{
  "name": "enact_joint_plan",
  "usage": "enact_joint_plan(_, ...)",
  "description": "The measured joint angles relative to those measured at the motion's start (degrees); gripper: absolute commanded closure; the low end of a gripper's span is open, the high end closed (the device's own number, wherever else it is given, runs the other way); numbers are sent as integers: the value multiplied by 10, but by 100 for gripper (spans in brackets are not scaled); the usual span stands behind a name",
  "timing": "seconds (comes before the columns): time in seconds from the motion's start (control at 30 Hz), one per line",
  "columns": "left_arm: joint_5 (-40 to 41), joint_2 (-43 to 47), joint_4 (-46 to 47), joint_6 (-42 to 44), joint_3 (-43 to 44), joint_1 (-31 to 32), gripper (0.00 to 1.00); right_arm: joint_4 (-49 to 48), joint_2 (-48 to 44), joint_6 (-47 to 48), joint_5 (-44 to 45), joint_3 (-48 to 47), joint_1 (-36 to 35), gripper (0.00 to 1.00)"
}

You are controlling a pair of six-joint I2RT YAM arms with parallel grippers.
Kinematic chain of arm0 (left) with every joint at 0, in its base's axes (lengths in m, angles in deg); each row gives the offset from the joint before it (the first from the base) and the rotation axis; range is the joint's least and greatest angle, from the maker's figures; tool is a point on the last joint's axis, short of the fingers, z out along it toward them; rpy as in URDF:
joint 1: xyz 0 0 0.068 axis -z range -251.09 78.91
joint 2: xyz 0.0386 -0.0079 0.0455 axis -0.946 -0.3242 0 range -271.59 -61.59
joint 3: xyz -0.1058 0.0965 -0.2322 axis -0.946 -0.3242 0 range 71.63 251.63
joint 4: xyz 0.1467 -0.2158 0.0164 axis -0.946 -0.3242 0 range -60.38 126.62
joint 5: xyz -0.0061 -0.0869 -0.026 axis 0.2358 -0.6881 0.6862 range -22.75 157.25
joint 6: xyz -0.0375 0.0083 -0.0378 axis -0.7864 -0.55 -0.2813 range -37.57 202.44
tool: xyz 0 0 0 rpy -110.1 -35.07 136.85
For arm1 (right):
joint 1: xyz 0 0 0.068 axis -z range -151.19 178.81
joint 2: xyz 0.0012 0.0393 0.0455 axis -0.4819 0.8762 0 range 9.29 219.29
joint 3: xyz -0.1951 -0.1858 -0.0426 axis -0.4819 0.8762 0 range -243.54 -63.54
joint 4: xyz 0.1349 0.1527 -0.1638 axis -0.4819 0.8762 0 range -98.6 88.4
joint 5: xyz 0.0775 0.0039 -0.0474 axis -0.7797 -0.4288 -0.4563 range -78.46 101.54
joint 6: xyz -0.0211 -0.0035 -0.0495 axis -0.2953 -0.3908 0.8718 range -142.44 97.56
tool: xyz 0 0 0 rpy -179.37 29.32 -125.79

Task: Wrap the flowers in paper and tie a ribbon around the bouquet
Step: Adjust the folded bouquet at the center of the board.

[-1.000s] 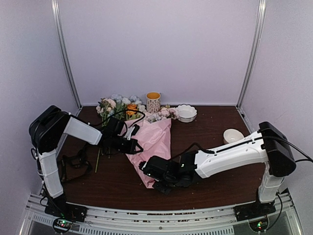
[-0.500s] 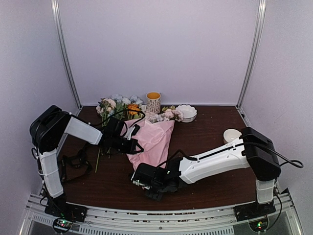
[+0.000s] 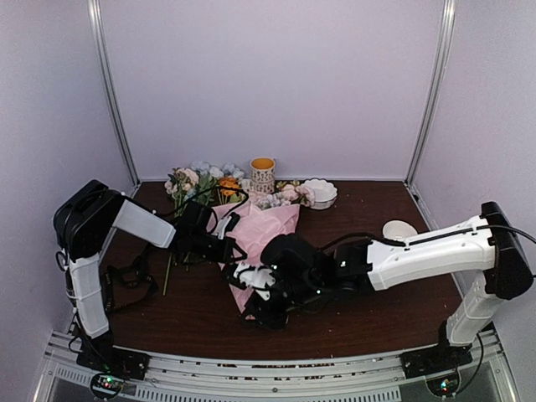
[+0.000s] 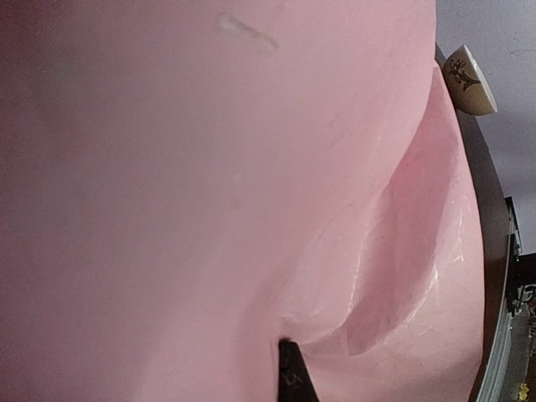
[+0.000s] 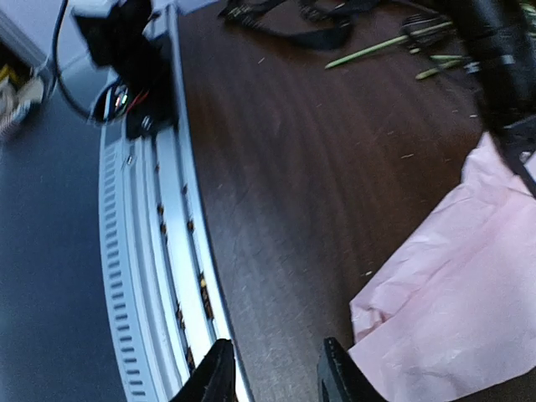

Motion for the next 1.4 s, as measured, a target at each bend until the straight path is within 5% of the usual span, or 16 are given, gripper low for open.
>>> enact_joint_plan(0.23, -10, -2, 11, 1, -5, -4, 100, -10, 69, -63, 65, -9, 73, 78)
enact_joint_plan(0.57, -22, -6, 27, 1, -10, -9, 100, 26, 111, -57, 75, 16, 24, 78)
enact_joint_plan(0.7, -34, -10, 26, 1, -7, -11, 100, 17, 23, -58, 20, 95, 33, 69)
enact_joint_plan(0.87, -37, -16, 23, 2, 0, -12, 100, -30, -37, -128, -9, 112, 154, 40)
enact_joint_plan(1.03, -41, -22, 23, 3, 9, -12, 100, -62, -13, -200, -12, 129, 191, 37)
enact_joint_plan(1.13, -43, -23, 21, 3, 10, -12, 100, -62, 17, -228, -11, 129, 191, 46)
enact_joint_plan(1.4, -46, -25, 17, 3, 15, -14, 100, -107, 50, -271, -38, 140, 191, 93)
